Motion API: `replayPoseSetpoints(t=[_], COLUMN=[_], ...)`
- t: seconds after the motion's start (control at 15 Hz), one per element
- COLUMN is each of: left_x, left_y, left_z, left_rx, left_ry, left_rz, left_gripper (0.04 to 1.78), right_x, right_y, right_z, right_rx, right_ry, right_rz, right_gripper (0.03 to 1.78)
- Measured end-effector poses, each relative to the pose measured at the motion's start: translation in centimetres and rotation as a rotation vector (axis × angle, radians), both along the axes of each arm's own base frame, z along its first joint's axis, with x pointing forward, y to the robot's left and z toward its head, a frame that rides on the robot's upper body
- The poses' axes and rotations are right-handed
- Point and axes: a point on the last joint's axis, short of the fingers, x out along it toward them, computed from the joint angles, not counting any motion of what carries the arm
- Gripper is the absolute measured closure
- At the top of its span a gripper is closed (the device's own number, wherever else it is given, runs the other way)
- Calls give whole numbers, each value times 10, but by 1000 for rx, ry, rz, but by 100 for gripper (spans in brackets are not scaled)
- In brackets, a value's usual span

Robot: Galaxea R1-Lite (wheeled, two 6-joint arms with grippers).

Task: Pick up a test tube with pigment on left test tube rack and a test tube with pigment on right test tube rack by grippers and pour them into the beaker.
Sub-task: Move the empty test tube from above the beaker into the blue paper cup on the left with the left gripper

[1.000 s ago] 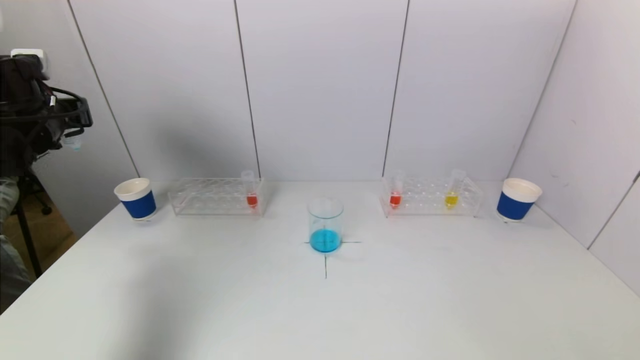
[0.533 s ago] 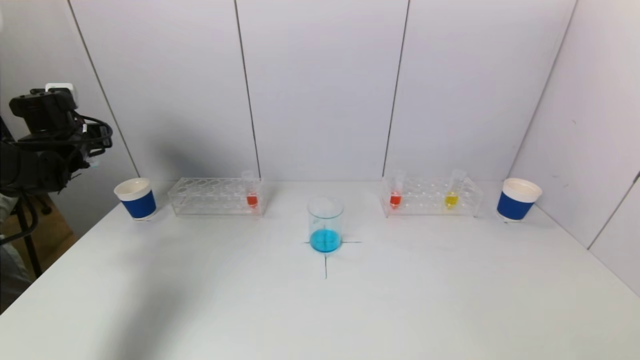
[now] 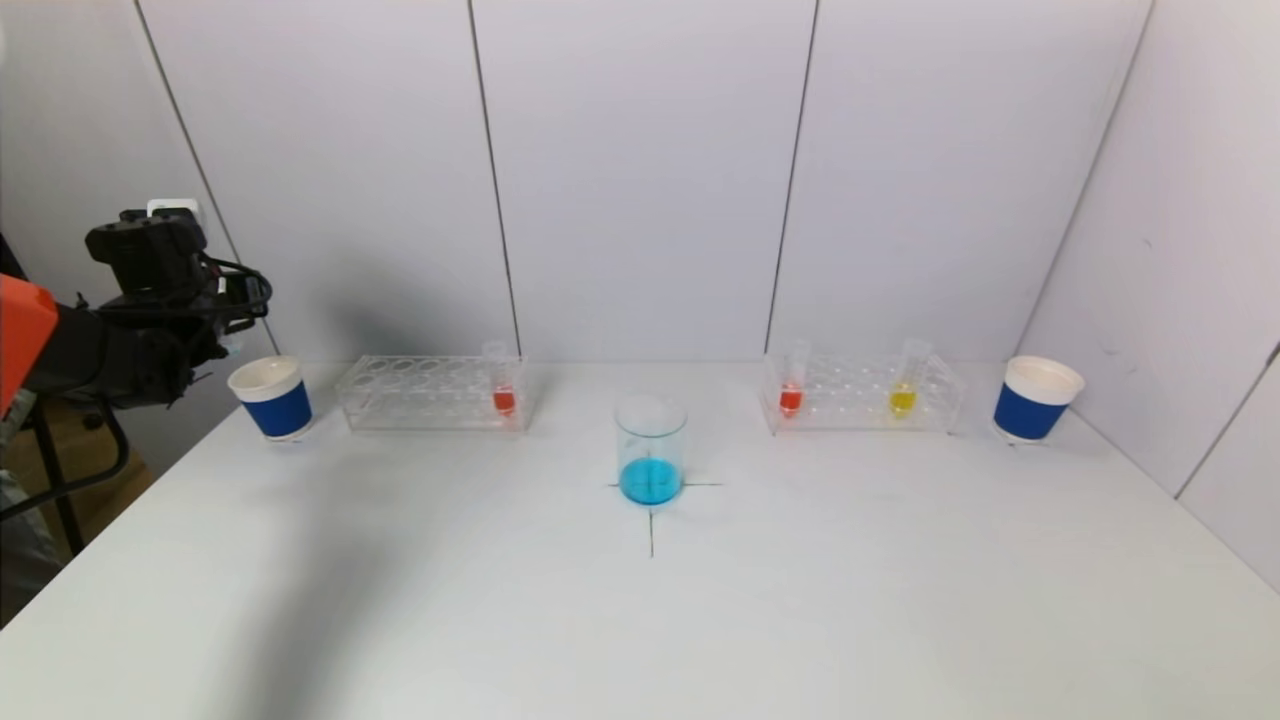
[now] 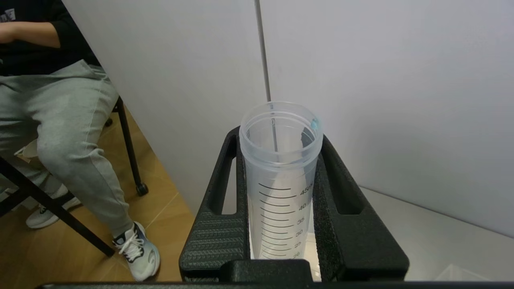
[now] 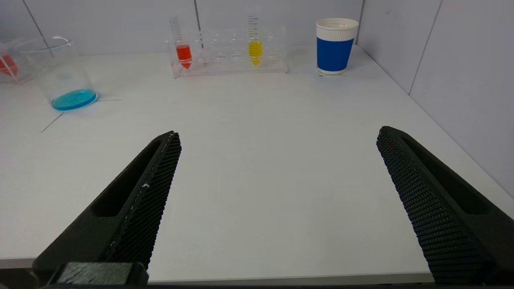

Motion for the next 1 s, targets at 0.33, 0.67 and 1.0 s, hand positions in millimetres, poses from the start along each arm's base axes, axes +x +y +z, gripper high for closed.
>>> replayPoseSetpoints(t=[0.33, 0.67, 1.0], left_x=[4, 8, 8], left_y=[-1, -4, -7], left_z=[-27, -46, -58], left_rx=[2, -2, -14], left_ry=[7, 31, 61], left_rz=[-6, -19, -23], left_gripper=[136, 136, 136], right_x=[0, 0, 0], right_y=[0, 0, 0], right_z=[0, 0, 0], right_rx=[0, 0, 0], right_ry=[0, 0, 0], right_rz=[0, 0, 0], right_gripper=[4, 4, 4])
